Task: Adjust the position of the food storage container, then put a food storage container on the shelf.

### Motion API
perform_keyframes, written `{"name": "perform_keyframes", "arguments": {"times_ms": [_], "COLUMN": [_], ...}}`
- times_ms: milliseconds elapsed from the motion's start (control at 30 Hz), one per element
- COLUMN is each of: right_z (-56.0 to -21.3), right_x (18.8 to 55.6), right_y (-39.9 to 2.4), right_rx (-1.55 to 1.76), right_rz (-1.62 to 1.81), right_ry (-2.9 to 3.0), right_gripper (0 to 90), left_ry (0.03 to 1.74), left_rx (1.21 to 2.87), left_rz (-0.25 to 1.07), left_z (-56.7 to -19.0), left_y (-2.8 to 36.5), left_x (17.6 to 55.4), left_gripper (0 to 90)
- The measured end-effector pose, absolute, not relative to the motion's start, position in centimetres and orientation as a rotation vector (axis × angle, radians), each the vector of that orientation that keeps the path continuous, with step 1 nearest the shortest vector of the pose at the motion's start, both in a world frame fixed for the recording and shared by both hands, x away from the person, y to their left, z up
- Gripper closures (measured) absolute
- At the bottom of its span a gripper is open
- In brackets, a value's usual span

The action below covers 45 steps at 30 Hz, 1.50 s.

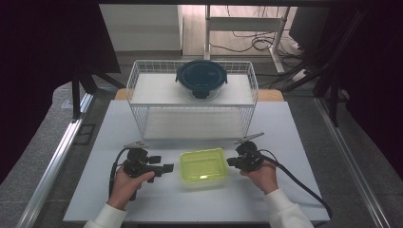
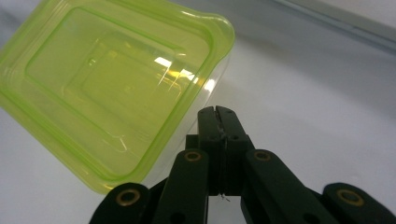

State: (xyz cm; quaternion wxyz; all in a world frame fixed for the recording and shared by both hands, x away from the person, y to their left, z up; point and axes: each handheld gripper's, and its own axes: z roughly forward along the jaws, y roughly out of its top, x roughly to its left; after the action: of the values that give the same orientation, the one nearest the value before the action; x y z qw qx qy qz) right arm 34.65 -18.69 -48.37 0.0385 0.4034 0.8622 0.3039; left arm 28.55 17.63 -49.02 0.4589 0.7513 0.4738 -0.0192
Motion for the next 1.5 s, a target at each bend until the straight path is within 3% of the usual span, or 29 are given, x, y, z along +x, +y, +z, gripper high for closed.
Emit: {"name": "perform_keyframes", "arguments": {"times_ms": [667,733,867,1000,1100,1500], "right_z": [-48.5,-47.9,-47.2,-46.6,-46.3,-45.7], "right_x": [33.5,33.3,32.6,32.2,32.0,31.7], "right_y": [-17.9,-18.5,-19.1,-19.3,-19.4,-19.7], "right_rx": [1.189,1.203,1.199,1.27,1.297,1.315], "right_rz": [0.929,0.969,1.03,1.174,1.244,1.342], "right_ry": [2.624,2.566,2.45,2.453,2.446,2.434], "right_gripper": [87.2,83.7,54.1,40.6,35.1,32.5], "left_ry": [1.184,1.189,1.199,1.205,1.206,1.203], "left_rx": [1.847,1.833,1.81,1.794,1.794,1.772], "left_rz": [-0.016,-0.013,-0.014,0.0,-0.001,-0.018], "left_z": [-48.9,-48.8,-48.6,-48.5,-48.6,-48.6], "left_y": [17.8,17.9,18.1,18.2,18.1,17.8], "left_x": [28.4,28.4,28.3,28.2,28.2,28.2], "left_gripper": [21.9,21.9,22.2,22.3,22.5,22.9]}}
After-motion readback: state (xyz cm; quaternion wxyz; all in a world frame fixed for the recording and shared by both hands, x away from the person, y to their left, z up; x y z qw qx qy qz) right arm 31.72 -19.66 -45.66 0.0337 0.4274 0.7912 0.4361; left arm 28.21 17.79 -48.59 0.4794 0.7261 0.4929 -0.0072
